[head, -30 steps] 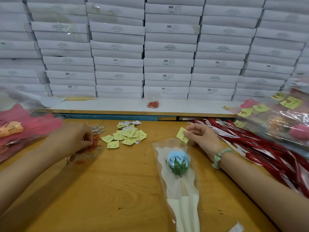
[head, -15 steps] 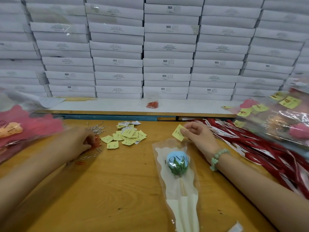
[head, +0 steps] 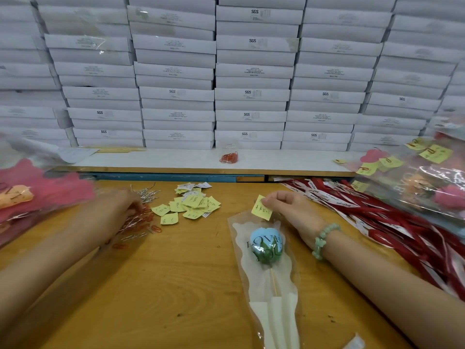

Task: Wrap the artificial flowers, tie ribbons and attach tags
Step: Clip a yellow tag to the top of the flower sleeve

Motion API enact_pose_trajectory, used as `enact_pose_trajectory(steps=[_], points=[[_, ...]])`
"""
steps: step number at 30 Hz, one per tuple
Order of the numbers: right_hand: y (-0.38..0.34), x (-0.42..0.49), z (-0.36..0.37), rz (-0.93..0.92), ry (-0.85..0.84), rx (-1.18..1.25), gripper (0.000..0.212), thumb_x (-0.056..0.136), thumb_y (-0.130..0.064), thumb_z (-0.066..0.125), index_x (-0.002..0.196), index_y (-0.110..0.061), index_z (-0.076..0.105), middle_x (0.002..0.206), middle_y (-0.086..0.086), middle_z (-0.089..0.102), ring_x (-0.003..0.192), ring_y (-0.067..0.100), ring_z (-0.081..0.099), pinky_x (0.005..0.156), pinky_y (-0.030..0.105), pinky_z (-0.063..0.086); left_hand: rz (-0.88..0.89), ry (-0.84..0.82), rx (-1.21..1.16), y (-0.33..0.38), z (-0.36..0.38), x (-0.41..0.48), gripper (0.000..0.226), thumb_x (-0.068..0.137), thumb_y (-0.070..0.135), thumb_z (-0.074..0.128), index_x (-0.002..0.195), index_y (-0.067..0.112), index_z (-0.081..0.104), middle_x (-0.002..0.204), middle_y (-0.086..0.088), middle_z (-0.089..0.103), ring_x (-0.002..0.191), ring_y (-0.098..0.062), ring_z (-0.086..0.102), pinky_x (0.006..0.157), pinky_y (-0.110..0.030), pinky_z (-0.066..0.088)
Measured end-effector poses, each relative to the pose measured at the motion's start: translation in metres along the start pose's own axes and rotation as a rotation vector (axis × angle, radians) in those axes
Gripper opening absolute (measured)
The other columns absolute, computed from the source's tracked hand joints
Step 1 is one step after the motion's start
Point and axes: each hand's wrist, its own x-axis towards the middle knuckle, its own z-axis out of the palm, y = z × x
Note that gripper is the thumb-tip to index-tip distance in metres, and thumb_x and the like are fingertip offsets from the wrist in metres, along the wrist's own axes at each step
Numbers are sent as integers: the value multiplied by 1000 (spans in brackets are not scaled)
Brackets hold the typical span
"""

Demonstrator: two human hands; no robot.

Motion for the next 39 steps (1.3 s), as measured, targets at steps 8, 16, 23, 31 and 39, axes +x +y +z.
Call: enact_pose_trajectory(steps=[8, 16, 23, 31, 39], points=[[4, -1, 6, -36, -6, -136, 9, 89, -17, 67, 81, -14, 65, 82, 0, 74, 73, 7, 69, 63, 16, 53, 9, 31, -90, 2, -5, -1, 23, 91, 5, 61, 72, 17, 59, 68, -1, 60, 65, -21, 56, 63, -34, 44], [6, 0, 6, -56, -9, -204, 8, 88, -20, 67, 82, -15, 66, 83, 0, 71, 67, 2, 64, 59, 12, 49, -41, 27, 115, 9, -7, -6, 17, 90, 17, 61, 75, 23, 54, 77, 6, 60, 69, -12, 55, 60, -31, 50], [8, 0, 6, -63, -14, -225, 8, 88, -19, 68, 82, -14, 66, 79, -3, 69, 63, -3, 62, 58, 10, 46, -50, 48, 94, 7, -6, -5, 20, 95, 11, 51, 77, 18, 45, 68, -2, 55, 61, -17, 49, 57, -34, 41], [8, 0, 6, -75, -35, -244, 10, 88, -20, 68, 86, -11, 66, 79, -5, 67, 62, -5, 60, 58, 10, 45, -49, 25, 114, 7, -13, -5, 21, 96, 17, 56, 116, 23, 61, 90, 4, 64, 77, -12, 55, 62, -27, 46], [9, 0, 5, -81, -43, -244, 10, 88, -20, 68, 85, -11, 67, 78, -5, 67, 57, -7, 57, 55, 9, 44, -86, -34, 202, 12, -18, -7, 22, 96, 13, 45, 102, 25, 64, 101, 4, 65, 85, -12, 55, 72, -30, 49]])
